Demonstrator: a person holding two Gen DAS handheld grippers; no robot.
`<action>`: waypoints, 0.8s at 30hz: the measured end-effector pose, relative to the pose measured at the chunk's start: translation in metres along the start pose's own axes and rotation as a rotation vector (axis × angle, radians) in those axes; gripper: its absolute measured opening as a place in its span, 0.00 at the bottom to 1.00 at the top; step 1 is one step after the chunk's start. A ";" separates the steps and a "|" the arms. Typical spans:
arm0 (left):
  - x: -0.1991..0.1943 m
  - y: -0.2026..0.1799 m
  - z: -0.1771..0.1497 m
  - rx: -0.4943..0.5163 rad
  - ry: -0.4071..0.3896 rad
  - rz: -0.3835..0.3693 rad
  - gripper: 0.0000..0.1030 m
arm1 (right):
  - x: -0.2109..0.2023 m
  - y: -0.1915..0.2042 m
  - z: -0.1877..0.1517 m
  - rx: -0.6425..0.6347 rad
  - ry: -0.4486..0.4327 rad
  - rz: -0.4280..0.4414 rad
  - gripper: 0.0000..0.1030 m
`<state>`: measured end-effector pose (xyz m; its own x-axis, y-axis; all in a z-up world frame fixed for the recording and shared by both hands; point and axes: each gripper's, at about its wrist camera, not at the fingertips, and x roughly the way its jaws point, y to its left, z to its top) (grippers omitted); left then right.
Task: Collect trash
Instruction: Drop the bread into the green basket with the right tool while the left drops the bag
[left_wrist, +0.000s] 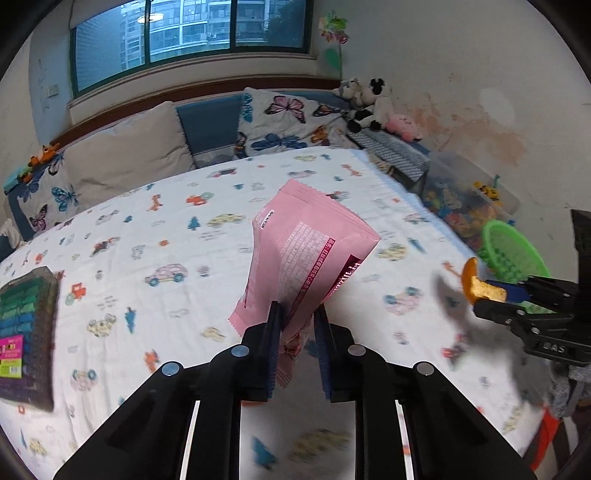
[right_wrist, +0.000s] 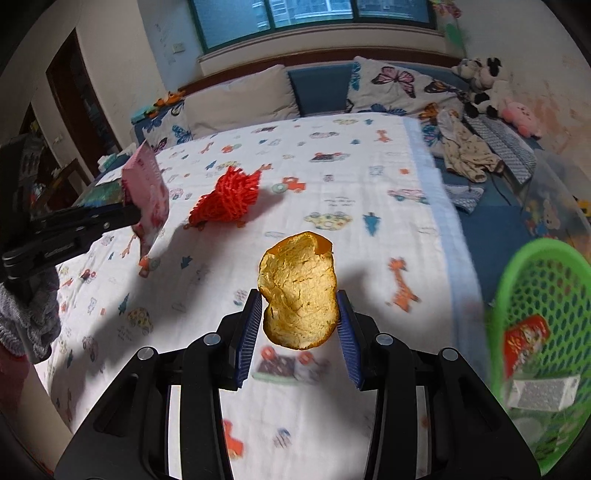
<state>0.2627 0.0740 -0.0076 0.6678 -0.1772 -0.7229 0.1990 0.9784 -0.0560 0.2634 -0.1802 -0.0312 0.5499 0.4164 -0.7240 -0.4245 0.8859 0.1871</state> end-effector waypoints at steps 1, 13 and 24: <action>-0.004 -0.007 -0.001 0.008 -0.001 -0.008 0.17 | -0.006 -0.004 -0.003 0.006 -0.006 -0.008 0.40; -0.016 -0.091 -0.003 0.099 -0.013 -0.118 0.17 | -0.059 -0.091 -0.045 0.143 -0.036 -0.169 0.40; -0.010 -0.155 0.010 0.160 -0.017 -0.203 0.17 | -0.083 -0.159 -0.084 0.260 -0.014 -0.272 0.42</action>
<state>0.2322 -0.0772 0.0151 0.6140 -0.3715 -0.6964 0.4401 0.8936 -0.0886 0.2248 -0.3727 -0.0561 0.6284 0.1595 -0.7614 -0.0654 0.9861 0.1526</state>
